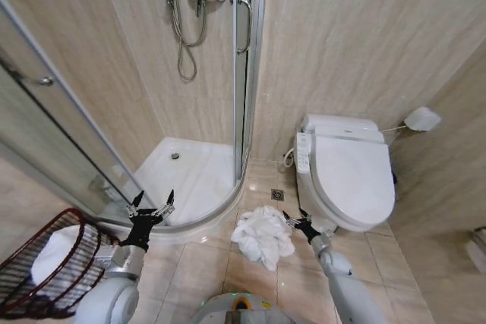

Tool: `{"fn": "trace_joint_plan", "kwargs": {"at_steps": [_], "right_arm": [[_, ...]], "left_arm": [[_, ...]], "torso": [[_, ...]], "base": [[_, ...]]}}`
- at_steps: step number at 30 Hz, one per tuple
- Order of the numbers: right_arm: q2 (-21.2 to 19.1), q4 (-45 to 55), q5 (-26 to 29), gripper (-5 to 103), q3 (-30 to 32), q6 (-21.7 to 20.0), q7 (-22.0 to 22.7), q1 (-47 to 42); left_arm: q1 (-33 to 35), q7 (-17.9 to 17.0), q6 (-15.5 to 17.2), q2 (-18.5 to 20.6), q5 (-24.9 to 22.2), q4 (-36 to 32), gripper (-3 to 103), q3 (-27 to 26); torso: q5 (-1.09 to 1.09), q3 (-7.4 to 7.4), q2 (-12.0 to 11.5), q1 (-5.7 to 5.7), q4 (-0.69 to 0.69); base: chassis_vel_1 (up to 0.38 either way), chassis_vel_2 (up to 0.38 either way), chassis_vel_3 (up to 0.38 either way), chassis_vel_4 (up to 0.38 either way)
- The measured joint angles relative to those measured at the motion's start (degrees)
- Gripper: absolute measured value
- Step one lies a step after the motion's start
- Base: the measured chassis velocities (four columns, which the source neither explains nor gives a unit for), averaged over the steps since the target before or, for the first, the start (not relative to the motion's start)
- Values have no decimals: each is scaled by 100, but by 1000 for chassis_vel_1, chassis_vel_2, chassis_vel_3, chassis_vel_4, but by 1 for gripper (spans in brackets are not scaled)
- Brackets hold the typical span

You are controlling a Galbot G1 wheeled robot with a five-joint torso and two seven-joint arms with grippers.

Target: Discard the used towel into the hamper.

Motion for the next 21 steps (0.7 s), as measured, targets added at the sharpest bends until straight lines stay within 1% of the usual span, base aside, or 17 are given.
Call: {"fn": "trace_joint_plan", "kwargs": {"at_steps": [4,7,13,16,17,20,21], "right_arm": [[90,148,-95,100,-169,-73,-27,-171],[208,26,-323,100,-245,-79,-164,-196],[298,-203,-528,100,-290,-87,-198,-84],[342,-198,-605,100,-310,-133,-134,-103],[379,-132,-725,100,-356,-207,21,-203],[471,-107,-974,100,-426,-267,229,-395],[471,-107,-974,100,-426,-267,229,-395]], "left_arm": [[0,0,0,0,0,0,98,0],[2,0,0,0,0,0,98,0],[2,0,0,0,0,0,98,0],[1,0,0,0,0,0,98,0],[1,0,0,0,0,0,98,0],[1,0,0,0,0,0,98,0],[1,0,0,0,0,0,98,0]], "torso": [[3,-1,0,-4,-4],[3,-3,2,-8,-1],[2,-2,1,-7,1],[3,-2,1,-5,1],[3,-2,1,-4,0],[3,-1,1,-4,-1],[3,-1,1,-4,-1]], "base": [[-3,-3,-70,4],[60,-49,-42,2],[26,-20,2,1],[0,0,0,0],[0,0,0,0],[0,0,0,0],[0,0,0,0]]}}
